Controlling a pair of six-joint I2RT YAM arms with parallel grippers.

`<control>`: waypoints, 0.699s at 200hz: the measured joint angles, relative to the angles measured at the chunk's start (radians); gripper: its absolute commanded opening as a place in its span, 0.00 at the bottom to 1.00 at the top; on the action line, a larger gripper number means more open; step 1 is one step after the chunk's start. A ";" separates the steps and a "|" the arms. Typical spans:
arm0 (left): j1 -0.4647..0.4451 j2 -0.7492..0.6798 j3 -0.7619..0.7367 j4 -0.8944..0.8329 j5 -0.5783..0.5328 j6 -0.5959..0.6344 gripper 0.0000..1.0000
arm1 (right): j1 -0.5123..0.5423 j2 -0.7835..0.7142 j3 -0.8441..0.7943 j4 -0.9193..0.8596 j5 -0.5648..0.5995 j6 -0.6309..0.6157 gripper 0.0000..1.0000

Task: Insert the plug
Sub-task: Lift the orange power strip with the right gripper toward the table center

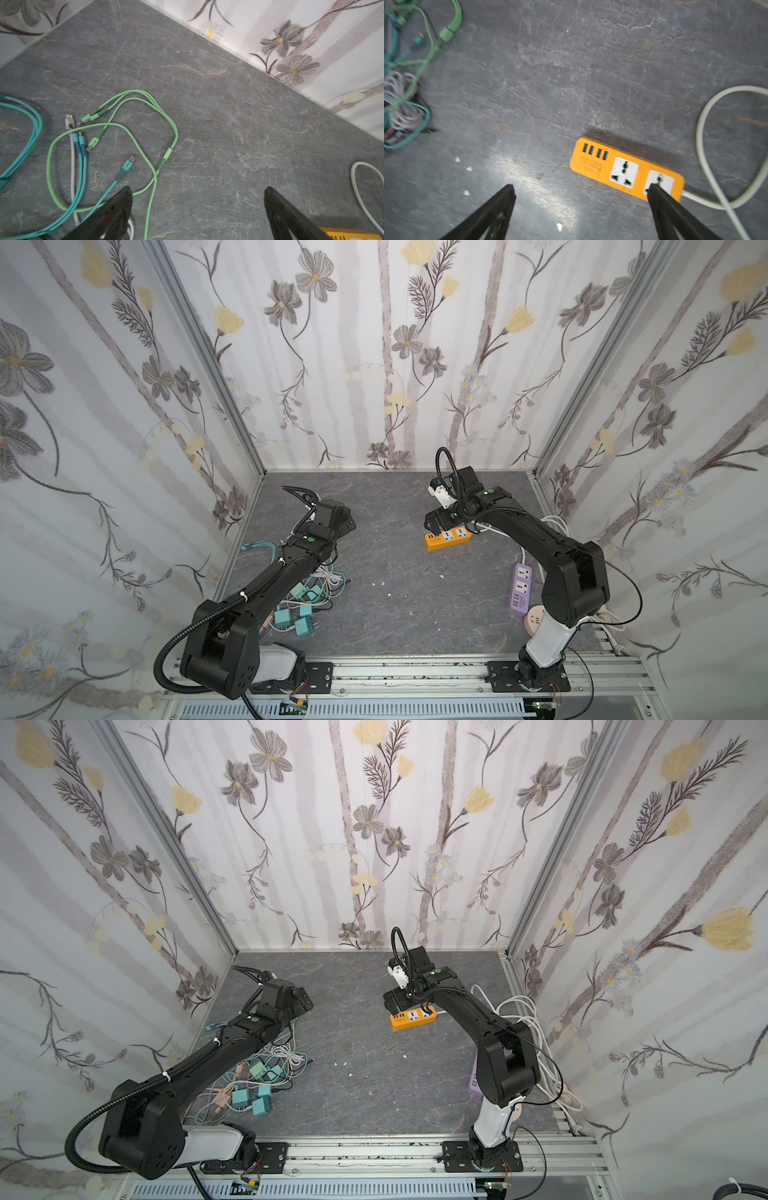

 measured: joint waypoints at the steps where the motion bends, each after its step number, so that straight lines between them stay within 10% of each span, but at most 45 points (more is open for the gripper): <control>1: -0.002 0.000 0.002 -0.001 -0.001 0.002 1.00 | -0.001 0.001 0.001 -0.002 0.001 -0.007 0.99; 64: -0.054 0.020 0.056 -0.021 0.010 0.019 1.00 | -0.055 0.149 0.087 -0.192 0.139 -0.554 0.99; 140: -0.055 -0.020 0.038 -0.017 0.079 0.012 1.00 | -0.065 0.313 0.188 -0.231 0.217 -0.841 0.98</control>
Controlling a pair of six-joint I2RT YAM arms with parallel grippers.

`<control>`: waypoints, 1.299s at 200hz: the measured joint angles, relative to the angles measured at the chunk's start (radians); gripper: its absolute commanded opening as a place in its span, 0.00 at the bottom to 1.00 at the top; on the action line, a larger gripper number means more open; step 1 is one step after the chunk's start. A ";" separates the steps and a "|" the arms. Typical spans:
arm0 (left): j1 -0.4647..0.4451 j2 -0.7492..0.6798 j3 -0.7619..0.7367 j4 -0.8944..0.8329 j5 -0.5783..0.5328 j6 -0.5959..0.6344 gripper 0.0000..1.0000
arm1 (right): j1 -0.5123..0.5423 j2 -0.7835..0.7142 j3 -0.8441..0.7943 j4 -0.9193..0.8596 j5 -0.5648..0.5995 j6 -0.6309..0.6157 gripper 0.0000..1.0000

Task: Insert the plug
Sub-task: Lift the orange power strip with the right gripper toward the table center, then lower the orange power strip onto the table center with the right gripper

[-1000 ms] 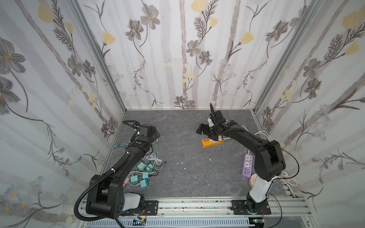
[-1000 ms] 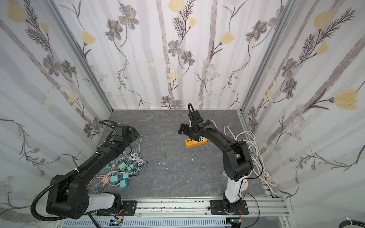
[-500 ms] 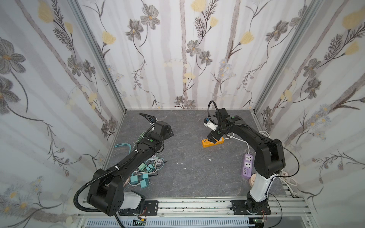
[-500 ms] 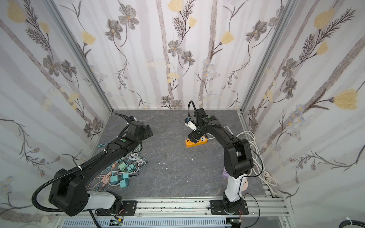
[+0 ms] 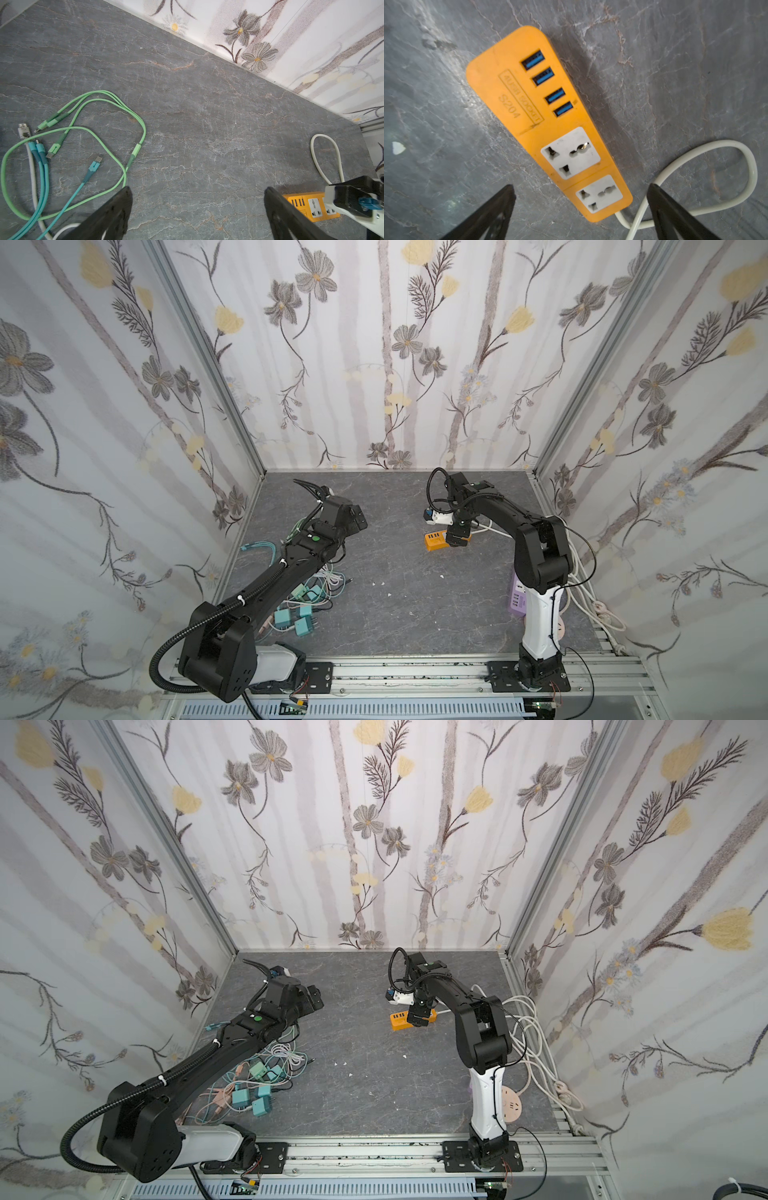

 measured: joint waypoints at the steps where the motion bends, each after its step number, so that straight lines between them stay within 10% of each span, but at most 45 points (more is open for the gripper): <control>1: 0.000 0.000 0.000 0.000 0.000 0.000 1.00 | 0.001 0.003 0.003 0.000 0.003 -0.003 0.98; 107: 0.009 -0.027 -0.027 -0.001 0.000 -0.003 1.00 | 0.056 0.110 0.075 -0.016 0.025 -0.107 0.75; 173: 0.033 -0.027 -0.040 -0.001 0.005 -0.003 1.00 | 0.111 0.114 0.095 -0.016 0.058 -0.096 0.38; 260: 0.067 -0.028 -0.053 -0.001 0.023 -0.006 1.00 | 0.220 0.314 0.540 -0.176 0.033 0.116 0.35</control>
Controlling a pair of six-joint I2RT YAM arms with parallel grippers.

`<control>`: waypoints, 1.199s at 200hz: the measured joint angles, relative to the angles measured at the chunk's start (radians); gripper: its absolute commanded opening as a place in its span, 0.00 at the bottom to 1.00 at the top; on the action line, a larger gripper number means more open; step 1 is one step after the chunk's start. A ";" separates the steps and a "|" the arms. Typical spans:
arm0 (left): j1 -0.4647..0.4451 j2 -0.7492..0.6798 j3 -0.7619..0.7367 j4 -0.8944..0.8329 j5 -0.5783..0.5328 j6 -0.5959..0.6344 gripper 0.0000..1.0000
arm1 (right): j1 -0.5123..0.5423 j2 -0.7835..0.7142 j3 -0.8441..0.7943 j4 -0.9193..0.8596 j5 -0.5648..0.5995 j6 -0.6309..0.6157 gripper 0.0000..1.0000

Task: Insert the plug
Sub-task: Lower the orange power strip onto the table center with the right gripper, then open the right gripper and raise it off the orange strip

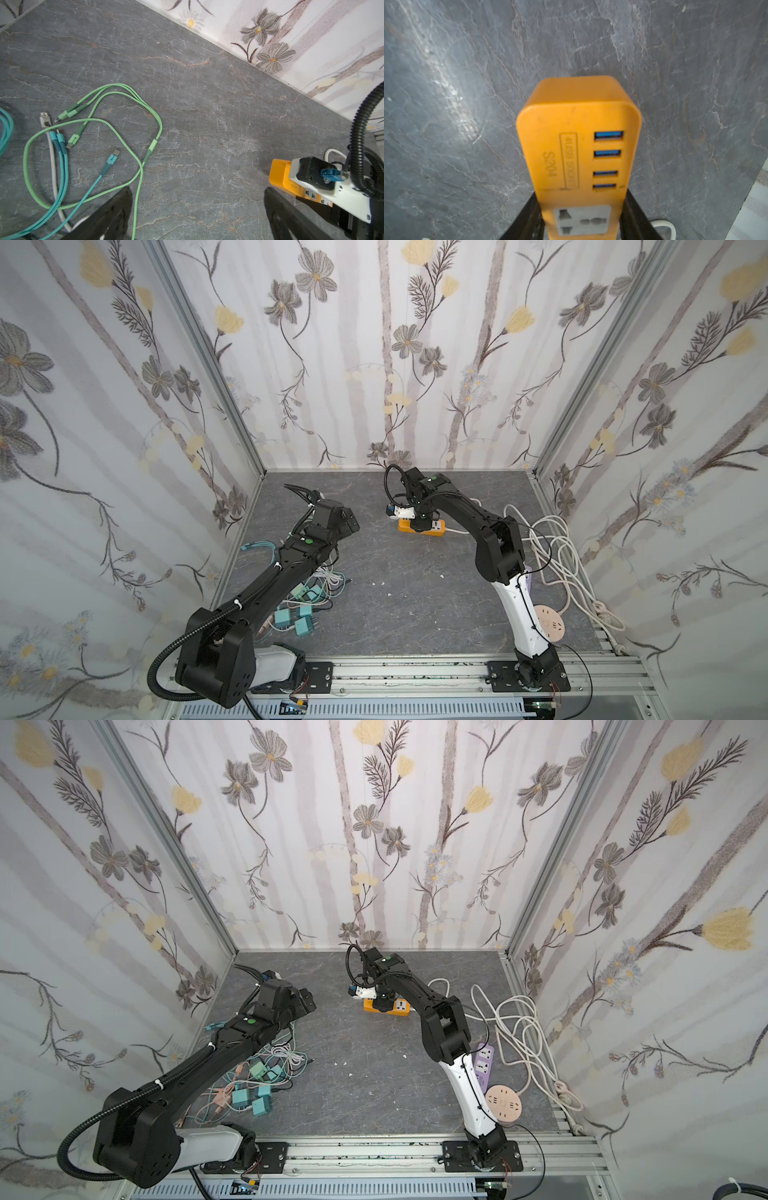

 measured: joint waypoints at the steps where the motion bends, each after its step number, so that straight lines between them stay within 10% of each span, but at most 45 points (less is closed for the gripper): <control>1: 0.000 0.000 0.000 0.000 0.000 0.000 1.00 | 0.001 0.002 0.004 -0.002 0.000 0.002 0.35; 183: 0.014 0.082 0.033 -0.007 0.095 0.003 1.00 | 0.071 0.135 0.223 -0.235 -0.037 0.047 0.44; 240: 0.014 0.107 0.048 -0.024 0.116 0.003 1.00 | 0.069 0.082 0.211 -0.242 -0.030 0.060 0.99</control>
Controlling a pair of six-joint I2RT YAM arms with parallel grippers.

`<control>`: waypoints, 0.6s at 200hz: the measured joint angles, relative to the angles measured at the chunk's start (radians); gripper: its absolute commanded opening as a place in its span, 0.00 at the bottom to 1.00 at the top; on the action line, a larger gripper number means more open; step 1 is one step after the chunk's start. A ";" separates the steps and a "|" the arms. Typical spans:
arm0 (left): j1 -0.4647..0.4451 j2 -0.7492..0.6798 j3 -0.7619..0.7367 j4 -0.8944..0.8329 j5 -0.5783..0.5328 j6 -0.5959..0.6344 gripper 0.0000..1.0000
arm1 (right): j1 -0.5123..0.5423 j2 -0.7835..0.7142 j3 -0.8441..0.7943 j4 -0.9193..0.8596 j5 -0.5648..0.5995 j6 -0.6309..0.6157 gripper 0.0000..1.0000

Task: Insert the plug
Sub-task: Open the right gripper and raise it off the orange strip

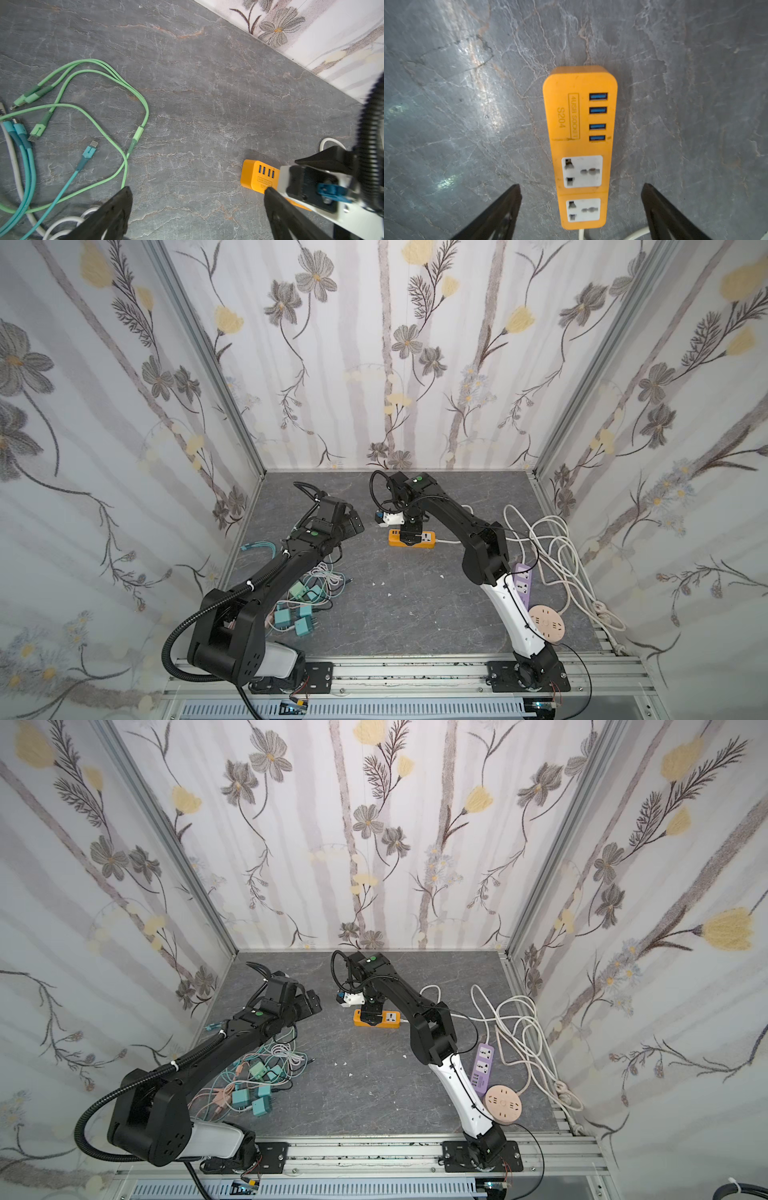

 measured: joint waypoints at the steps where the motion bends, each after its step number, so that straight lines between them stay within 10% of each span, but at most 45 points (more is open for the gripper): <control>1: 0.000 0.000 0.000 0.000 0.000 0.000 1.00 | 0.000 -0.002 -0.001 0.000 0.000 0.001 0.99; 66: -0.010 0.010 0.010 -0.008 0.012 0.001 1.00 | -0.045 -0.414 -0.496 0.302 -0.030 0.281 0.99; 120: -0.099 0.029 0.037 0.003 -0.055 0.037 1.00 | -0.212 -0.943 -1.057 0.603 0.112 0.945 0.99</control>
